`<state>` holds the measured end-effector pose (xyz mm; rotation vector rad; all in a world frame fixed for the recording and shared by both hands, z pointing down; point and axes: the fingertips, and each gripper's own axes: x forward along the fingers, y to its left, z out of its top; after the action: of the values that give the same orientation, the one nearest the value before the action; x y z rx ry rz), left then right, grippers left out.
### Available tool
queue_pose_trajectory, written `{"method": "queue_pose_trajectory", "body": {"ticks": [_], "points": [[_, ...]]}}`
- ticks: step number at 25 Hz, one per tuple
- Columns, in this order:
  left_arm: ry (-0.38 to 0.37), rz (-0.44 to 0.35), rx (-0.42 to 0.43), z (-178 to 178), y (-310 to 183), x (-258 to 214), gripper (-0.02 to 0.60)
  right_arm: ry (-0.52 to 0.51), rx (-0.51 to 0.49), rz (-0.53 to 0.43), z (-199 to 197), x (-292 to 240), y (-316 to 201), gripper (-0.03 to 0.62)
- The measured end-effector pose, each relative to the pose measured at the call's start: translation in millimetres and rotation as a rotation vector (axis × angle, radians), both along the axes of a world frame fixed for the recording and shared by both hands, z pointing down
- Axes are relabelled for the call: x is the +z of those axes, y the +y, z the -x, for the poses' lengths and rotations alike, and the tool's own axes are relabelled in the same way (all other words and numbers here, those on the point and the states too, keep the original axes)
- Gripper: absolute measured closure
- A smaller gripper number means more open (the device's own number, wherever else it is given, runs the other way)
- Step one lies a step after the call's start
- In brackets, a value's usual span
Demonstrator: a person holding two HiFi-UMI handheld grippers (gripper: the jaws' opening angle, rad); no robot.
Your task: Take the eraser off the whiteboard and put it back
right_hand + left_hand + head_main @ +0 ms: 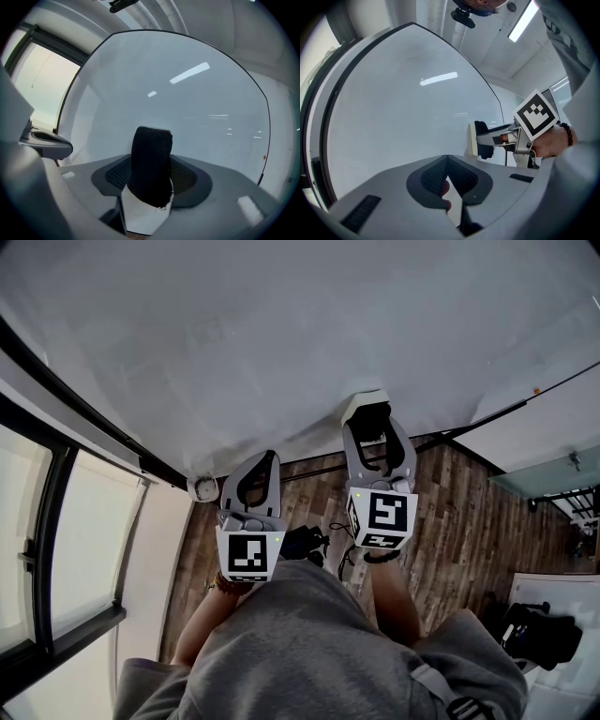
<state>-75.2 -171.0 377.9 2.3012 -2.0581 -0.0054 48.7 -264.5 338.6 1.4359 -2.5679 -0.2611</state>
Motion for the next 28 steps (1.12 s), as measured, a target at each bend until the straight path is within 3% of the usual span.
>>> {"method": "queue_pose_trajectory", "body": {"ticks": [28], "points": [[-0.011, -0.021, -0.003, 3, -2, 2, 0.575, -0.043, -0.019, 0.044, 8, 6, -15, 0.333]]}}
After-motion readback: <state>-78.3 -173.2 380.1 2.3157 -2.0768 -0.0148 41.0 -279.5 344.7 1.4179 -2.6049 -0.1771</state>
